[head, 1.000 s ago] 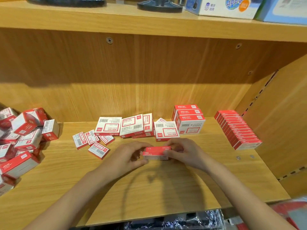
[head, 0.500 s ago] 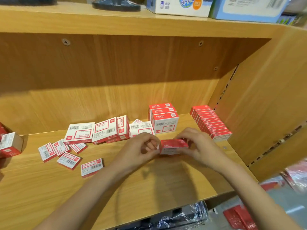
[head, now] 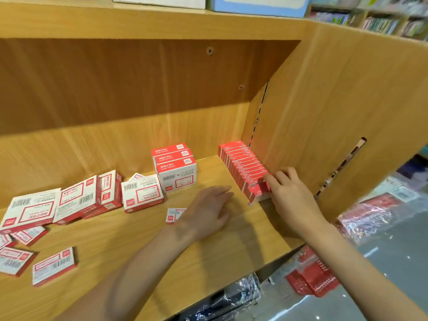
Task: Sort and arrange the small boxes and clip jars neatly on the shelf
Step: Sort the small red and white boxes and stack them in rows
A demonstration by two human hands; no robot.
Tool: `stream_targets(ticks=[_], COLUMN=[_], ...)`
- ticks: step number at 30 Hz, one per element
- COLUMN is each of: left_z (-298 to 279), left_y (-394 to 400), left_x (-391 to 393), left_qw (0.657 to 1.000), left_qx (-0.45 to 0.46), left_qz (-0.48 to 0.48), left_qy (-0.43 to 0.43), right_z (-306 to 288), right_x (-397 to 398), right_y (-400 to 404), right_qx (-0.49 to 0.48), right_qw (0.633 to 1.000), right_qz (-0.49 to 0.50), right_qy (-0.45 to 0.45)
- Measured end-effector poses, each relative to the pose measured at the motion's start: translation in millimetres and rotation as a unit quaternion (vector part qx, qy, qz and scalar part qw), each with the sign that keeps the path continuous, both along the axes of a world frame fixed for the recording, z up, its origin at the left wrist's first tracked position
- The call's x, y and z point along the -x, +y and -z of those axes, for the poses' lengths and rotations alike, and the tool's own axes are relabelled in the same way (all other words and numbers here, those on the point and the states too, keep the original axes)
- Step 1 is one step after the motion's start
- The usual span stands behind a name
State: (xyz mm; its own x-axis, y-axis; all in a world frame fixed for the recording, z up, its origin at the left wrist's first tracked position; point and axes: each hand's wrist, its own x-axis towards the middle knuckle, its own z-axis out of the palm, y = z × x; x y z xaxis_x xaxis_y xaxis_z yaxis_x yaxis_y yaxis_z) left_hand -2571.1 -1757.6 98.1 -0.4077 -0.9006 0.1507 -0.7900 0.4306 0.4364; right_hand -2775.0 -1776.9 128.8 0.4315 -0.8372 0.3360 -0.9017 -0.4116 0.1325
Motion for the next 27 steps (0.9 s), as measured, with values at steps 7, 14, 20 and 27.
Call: stream_targets(ticks=[7,14,20,27], left_z=[5,9,6,2], left_y=[-18,-28,-22,-15], left_x=[16,25,20,23], left_qw=[0.994,0.992,0.995,1.000], left_qx=[-0.047,-0.059,-0.065,-0.010], left_qz=[0.010,0.006,0.007,-0.009], left_qy=[-0.100,-0.113,-0.074,0.021], right_z=[23,25,25,22], right_x=[0,-10,-9,-5], right_y=[1,-1,1,3], right_qx=[0.006,0.019,0.020,-0.013], right_qw=[0.998,0.995,0.993,0.995], right_qz=[0.011,0.039,0.039,0.020], right_qy=[-0.056,-0.090,-0.111,-0.098])
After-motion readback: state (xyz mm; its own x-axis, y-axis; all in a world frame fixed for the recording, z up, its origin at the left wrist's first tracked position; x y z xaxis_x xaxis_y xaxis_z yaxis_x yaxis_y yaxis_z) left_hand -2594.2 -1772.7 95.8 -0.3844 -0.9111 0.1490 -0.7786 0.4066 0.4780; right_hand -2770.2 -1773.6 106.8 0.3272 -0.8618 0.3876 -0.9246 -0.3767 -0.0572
